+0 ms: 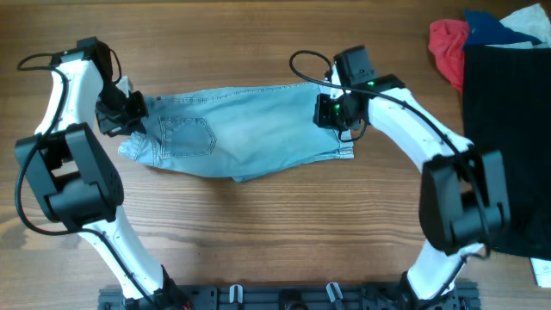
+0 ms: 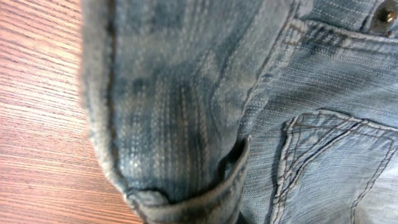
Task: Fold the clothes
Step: 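Lift the shorts' near edge with both grippers and fold it toward the far edge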
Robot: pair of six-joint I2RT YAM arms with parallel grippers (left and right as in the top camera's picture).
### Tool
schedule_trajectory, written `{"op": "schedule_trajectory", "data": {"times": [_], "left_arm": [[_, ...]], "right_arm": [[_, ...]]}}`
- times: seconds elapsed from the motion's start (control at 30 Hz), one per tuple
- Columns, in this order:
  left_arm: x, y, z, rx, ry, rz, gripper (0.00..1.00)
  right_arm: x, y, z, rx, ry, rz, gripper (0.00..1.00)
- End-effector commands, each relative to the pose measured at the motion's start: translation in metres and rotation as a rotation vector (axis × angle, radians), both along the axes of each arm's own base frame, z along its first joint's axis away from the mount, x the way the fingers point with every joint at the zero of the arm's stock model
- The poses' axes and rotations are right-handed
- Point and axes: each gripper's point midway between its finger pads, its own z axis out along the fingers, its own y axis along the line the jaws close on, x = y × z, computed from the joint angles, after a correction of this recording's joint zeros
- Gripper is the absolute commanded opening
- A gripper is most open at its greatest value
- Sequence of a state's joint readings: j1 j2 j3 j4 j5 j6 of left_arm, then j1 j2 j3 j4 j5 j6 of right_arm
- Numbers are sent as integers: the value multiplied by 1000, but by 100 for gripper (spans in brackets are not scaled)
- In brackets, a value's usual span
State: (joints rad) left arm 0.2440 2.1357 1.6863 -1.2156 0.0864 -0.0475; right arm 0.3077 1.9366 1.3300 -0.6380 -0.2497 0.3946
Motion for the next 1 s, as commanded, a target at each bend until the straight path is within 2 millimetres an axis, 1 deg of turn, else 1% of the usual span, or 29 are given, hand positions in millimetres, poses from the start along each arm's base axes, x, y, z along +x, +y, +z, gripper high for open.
{"op": "schedule_trajectory", "data": {"times": [0.0,0.03,0.07,0.1,0.13,0.2,0.3,0.33,0.43,0.57,0.73,0.8,0.83,0.87,0.97], "left_arm": [[8,-1,4,-2,-26,11,4],[9,-1,4,-2,-29,11,4],[9,-1,4,-2,-30,11,4],[9,-1,4,-2,-30,11,4],[9,-1,4,-2,-30,11,4],[10,0,4,-1,-31,11,4],[12,0,3,1,-41,11,4],[16,-1,4,-10,-57,12,4],[31,-11,5,-73,-123,13,4],[44,-27,10,-159,-198,-70,4],[46,-27,10,-157,-210,-76,4],[46,-26,11,-157,-209,-74,4],[45,-26,15,-157,-208,-73,4],[45,-27,23,-158,-207,-69,4],[45,-27,49,-160,-201,-63,4]], "right_arm": [[-1,-19,-30,-86,55,-66,15],[-4,-20,-37,-89,82,-82,8],[-7,-21,-43,-96,102,-86,5],[-9,-24,-50,-112,123,-101,5],[-11,-31,-57,-146,143,-146,5],[-17,-40,-65,-196,176,-193,4],[-30,-52,-67,-250,235,-268,4],[-39,-58,-68,-279,271,-306,4],[-59,-69,-67,-333,351,-377,4],[-71,-75,-66,-364,403,-462,4],[-78,-77,-64,-372,436,-540,4],[-77,-77,-59,-368,428,-542,4],[-75,-76,-53,-358,412,-534,4],[-68,-74,-47,-342,375,-488,5],[-61,-65,-47,-296,349,-418,4]]}}
